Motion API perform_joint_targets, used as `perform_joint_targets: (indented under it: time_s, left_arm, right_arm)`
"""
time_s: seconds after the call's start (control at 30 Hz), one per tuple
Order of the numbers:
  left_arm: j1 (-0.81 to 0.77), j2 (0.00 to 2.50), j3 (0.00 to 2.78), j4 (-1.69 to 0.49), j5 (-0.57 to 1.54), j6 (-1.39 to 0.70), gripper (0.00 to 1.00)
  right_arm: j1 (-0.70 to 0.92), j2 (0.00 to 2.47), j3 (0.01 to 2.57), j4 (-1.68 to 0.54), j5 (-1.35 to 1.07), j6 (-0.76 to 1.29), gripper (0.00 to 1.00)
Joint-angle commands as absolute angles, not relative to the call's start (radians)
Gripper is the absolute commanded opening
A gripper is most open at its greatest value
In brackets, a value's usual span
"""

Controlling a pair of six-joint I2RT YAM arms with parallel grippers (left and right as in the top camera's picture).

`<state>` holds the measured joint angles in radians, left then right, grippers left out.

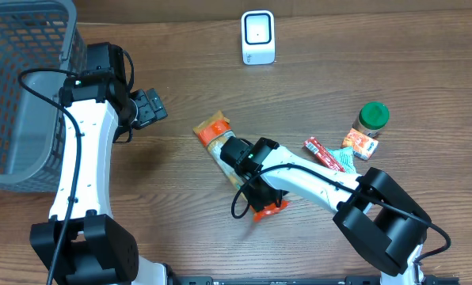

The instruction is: Scan the item barcode

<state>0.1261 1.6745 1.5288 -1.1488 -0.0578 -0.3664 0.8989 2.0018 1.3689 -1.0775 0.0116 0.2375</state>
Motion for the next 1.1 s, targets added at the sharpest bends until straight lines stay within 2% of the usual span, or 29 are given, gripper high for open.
perform_joint_targets:
  time_s: [0.0, 0.1, 0.37, 0.47, 0.5, 0.67, 0.83, 1.07]
  left_arm:
    - [0.124, 1.66, 1.545, -1.148, -0.066, -0.355, 1.0]
    - [0.124, 1.66, 1.545, -1.148, -0.066, -0.355, 1.0]
    - [0.124, 1.66, 1.545, -1.148, -0.067, -0.355, 1.0]
    - [0.124, 1.66, 1.545, -1.148, -0.066, -0.355, 1.0]
    - [0.124, 1.66, 1.545, -1.148, -0.066, -0.355, 0.99]
    - [0.124, 1.66, 1.545, -1.148, -0.067, -0.355, 1.0]
    - [0.124, 1.66, 1.545, -1.148, -0.066, -0.355, 1.0]
    - [0.124, 1.66, 1.545, -1.148, -0.066, -0.355, 1.0]
  right_arm:
    - [0.896, 1.986, 1.376, -1.105, 0.097, 0.227, 0.57]
    - [0.896, 1.985, 1.376, -1.101, 0.113, 0.226, 0.67]
    - [0.895, 1.941, 1.435, -1.074, 0.149, 0.207, 0.8]
    - [0.892, 1.939, 1.457, -1.025, 0.149, 0.199, 0.98]
    - [0.89, 1.939, 1.457, -0.995, 0.149, 0.199, 1.0]
    - [0.861, 1.94, 1.455, -0.901, 0.1, 0.199, 1.0]
    - [0.845, 1.94, 1.417, -0.788, -0.072, 0.154, 1.0]
    - [0.845, 1.942, 1.349, -0.703, -0.076, 0.155, 1.0]
